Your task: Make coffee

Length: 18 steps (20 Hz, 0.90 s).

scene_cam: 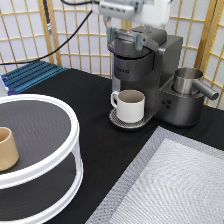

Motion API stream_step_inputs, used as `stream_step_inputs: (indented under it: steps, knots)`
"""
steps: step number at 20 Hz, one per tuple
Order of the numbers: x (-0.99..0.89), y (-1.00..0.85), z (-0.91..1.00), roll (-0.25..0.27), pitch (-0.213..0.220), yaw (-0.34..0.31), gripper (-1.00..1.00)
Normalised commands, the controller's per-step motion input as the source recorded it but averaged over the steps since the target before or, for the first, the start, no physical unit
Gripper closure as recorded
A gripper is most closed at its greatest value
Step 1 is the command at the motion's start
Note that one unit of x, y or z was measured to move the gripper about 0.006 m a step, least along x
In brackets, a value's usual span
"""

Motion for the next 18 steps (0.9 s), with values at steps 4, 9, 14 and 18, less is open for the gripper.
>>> stream_step_inputs:
  steps: [4, 9, 14, 18]
  knots:
    - [-0.11, -0.02, -0.99, -0.124, -0.011, 0.022, -1.00]
    - [-0.21, -0.06, -0.99, -0.126, -0.031, 0.046, -1.00]
    - [-0.27, 0.07, -0.84, -0.157, -0.046, 0.050, -1.00]
    - [-0.49, 0.05, 0.64, -0.114, -0.003, 0.121, -1.00]
